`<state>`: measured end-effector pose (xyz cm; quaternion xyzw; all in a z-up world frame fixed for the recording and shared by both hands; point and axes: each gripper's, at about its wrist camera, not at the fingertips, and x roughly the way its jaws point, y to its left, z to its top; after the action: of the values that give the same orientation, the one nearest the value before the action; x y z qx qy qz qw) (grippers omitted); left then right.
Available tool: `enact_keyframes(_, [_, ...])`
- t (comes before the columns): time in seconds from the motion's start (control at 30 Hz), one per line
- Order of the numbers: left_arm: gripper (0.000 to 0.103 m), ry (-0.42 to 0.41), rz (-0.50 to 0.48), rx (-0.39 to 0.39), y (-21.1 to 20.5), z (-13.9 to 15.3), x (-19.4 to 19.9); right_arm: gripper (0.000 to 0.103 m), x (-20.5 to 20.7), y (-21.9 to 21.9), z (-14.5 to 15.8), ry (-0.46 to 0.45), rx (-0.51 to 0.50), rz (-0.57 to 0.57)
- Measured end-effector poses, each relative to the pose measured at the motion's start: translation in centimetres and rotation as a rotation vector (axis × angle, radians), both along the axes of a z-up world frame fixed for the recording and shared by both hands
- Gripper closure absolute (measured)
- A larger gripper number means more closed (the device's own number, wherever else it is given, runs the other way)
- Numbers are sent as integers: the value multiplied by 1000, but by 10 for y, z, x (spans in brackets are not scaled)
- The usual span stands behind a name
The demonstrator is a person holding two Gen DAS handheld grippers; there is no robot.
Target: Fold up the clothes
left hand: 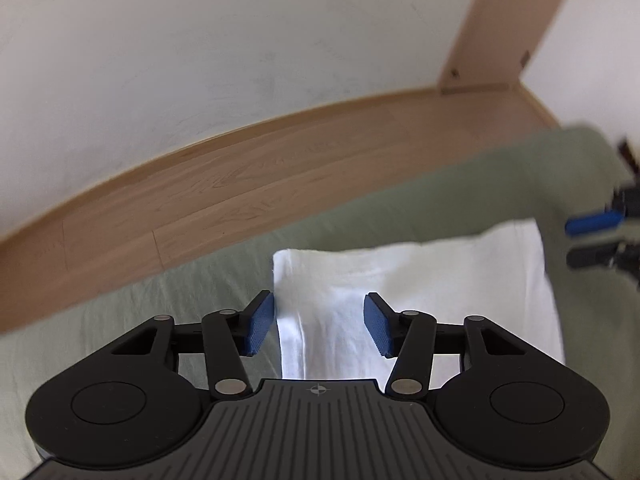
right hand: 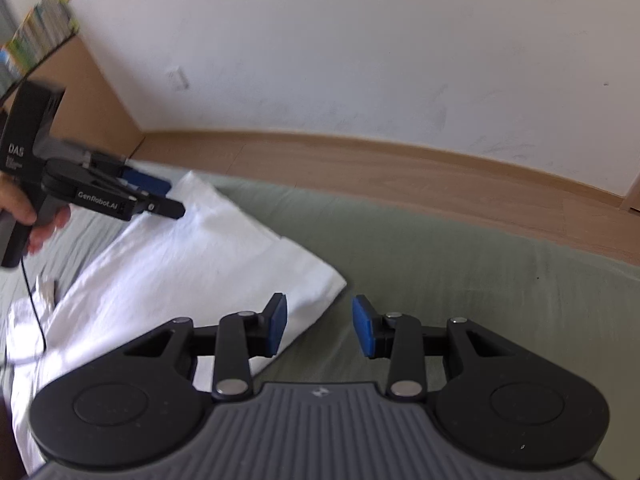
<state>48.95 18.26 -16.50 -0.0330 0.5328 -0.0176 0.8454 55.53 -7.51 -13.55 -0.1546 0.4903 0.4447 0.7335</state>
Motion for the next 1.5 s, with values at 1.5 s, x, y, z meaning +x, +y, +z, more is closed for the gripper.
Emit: enact_keyframes(1.5, [100, -23, -92, -19, -6, 5, 14, 99, 23, 56, -19, -13, -184, 390])
